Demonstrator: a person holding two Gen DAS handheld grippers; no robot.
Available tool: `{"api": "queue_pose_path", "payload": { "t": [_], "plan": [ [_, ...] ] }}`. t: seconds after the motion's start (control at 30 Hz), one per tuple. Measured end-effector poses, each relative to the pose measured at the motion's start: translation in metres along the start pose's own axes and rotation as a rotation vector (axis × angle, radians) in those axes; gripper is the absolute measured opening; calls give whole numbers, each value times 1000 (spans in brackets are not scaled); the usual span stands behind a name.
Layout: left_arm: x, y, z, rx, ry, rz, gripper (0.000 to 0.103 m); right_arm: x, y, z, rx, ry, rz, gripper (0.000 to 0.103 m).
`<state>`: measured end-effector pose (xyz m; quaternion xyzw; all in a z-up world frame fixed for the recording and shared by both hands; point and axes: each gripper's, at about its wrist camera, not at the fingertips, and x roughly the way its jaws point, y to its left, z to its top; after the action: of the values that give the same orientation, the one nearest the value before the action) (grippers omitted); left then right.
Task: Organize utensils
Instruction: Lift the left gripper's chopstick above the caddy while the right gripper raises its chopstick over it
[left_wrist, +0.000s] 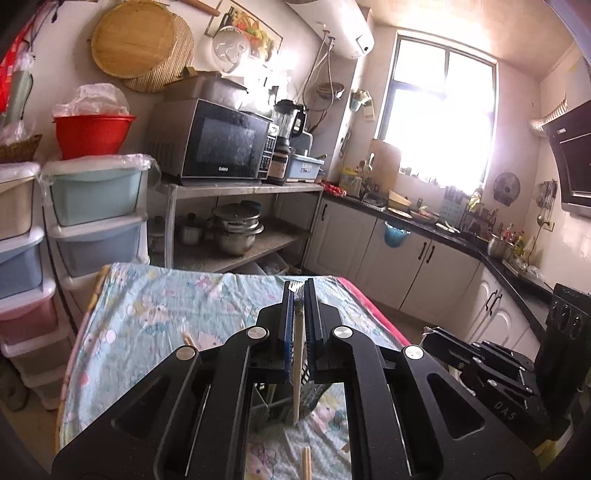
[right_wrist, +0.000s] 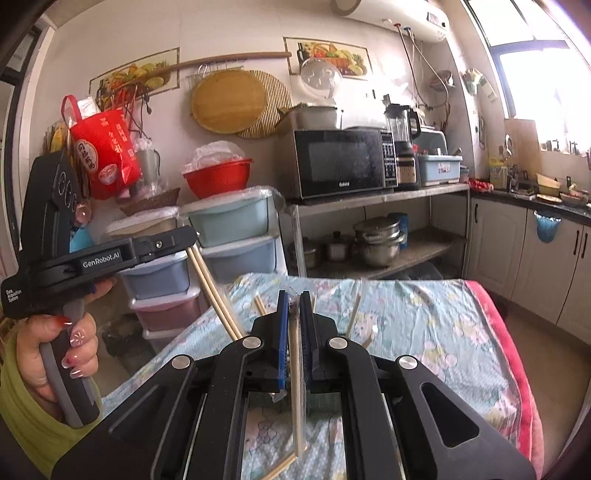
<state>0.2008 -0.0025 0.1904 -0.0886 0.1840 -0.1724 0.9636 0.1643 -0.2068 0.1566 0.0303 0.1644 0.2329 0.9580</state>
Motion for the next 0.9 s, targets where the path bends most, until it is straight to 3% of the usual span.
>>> {"api": "queue_pose_path", "payload": {
  "t": [0.43, 0.9],
  "plan": [
    [-8, 26, 30, -28, -64, 44, 3, 1, 14, 59, -57, -134, -15, 6],
    [1, 59, 32, -76, -56, 78, 3, 22, 19, 97, -101, -216, -15, 6]
  ]
}}
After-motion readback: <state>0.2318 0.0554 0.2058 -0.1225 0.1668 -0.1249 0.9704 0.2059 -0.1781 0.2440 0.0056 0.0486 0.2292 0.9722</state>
